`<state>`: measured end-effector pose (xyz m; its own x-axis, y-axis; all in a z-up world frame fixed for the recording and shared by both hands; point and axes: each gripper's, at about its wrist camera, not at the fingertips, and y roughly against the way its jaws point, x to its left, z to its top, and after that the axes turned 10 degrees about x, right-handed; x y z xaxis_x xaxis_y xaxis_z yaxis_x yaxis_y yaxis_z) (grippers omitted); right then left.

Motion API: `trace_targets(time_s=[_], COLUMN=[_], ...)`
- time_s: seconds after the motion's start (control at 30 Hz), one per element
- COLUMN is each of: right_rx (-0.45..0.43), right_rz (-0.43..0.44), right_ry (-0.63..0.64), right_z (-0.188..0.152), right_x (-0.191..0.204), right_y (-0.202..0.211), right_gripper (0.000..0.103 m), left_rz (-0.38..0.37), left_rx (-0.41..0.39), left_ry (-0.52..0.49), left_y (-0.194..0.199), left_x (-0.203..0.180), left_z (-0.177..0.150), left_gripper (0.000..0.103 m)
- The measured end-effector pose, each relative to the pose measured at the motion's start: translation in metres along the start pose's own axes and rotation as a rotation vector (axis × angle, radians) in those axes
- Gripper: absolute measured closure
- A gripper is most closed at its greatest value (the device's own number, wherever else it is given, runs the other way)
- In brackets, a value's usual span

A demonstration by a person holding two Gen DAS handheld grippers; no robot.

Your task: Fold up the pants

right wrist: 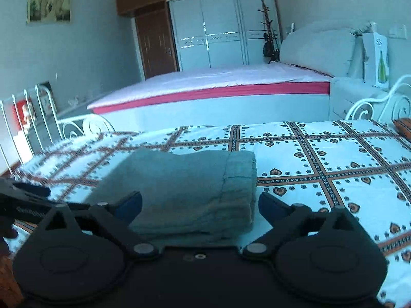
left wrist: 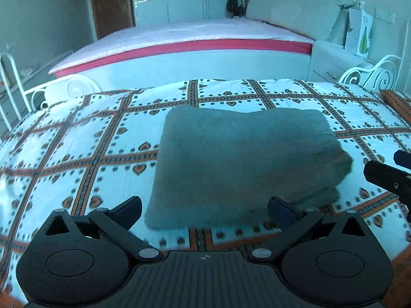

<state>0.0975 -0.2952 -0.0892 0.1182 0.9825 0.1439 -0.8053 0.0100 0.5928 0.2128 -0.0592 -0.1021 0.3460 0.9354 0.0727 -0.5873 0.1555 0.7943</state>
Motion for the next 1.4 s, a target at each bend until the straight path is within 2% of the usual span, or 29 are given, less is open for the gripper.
trace_targets(time_s=[0.17, 0.3, 0.37, 0.43, 0.5, 0.6, 0.67, 0.77, 0.87, 1.0, 1.17, 1.4], right_rx=[-0.069, -0.124, -0.118, -0.11, -0.141, -0.167, -0.172, -0.179, -0.166, -0.171, -0.167, -0.155], right_rz=[0.012, -0.017, -0.011, -0.014, -0.042, -0.066, -0.064, -0.062, -0.07, -0.106, -0.127, -0.122], right_ry=[-0.028, -0.062, -0.077, -0.07, -0.041, -0.006, 0.001, 0.002, 0.005, 0.011, 0.006, -0.005], right_z=[0.002, -0.001, -0.002, -0.005, -0.009, -0.012, -0.011, -0.007, -0.005, -0.007, -0.008, -0.009], right_x=[0.016, 0.027, 0.03, 0.036, 0.044, 0.051, 0.053, 0.055, 0.058, 0.061, 0.06, 0.058], right_y=[0.045, 0.087, 0.103, 0.119, 0.137, 0.153, 0.159, 0.159, 0.156, 0.156, 0.155, 0.153], right_gripper=[0.006, 0.006, 0.006, 0.006, 0.006, 0.006, 0.006, 0.006, 0.006, 0.006, 0.006, 0.006], left_rz=[0.038, 0.019, 0.027, 0.046, 0.061, 0.025, -0.019, -0.036, -0.012, 0.055, 0.039, 0.053], left_rx=[-0.064, -0.119, -0.148, -0.177, -0.209, -0.225, -0.227, -0.221, -0.214, -0.244, -0.24, -0.241], left_ry=[0.05, 0.078, 0.089, 0.079, 0.069, 0.08, 0.107, 0.148, 0.146, 0.104, 0.093, 0.064], left_y=[0.057, 0.104, 0.128, 0.148, 0.168, 0.186, 0.192, 0.191, 0.187, 0.186, 0.188, 0.187], left_x=[-0.003, 0.0, 0.001, -0.002, -0.003, -0.001, 0.003, 0.008, 0.008, 0.0, -0.007, -0.011], left_z=[-0.022, -0.037, -0.045, -0.052, -0.058, -0.061, -0.062, -0.061, -0.059, -0.061, -0.061, -0.06], left_gripper=[0.0, 0.0, 0.0, 0.0, 0.0, 0.0, 0.0, 0.0, 0.0, 0.0, 0.0, 0.0])
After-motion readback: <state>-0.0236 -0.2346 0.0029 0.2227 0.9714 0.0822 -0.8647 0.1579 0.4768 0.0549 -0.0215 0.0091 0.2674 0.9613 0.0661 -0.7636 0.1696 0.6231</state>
